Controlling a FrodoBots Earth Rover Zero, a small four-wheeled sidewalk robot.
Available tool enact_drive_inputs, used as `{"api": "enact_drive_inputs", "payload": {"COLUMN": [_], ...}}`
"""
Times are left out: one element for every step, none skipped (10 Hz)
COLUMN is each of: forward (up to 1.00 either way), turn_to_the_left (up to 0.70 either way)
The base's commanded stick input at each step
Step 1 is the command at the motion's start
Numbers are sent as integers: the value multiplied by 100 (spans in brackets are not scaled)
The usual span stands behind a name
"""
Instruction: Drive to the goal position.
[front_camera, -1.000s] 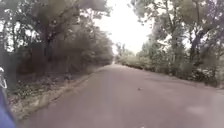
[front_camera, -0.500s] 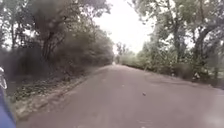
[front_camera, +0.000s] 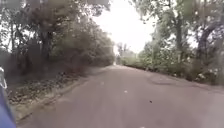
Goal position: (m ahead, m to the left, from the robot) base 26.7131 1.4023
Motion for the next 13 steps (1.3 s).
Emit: {"api": "enact_drive_inputs", "payload": {"forward": [70, 70, 70, 70, 70, 70, 70, 70, 70, 70, 70, 70, 70], "turn_to_the_left": [-1, -1, -1, -1, -1, -1, -1, -1, -1, -1, -1, -1, -1]}}
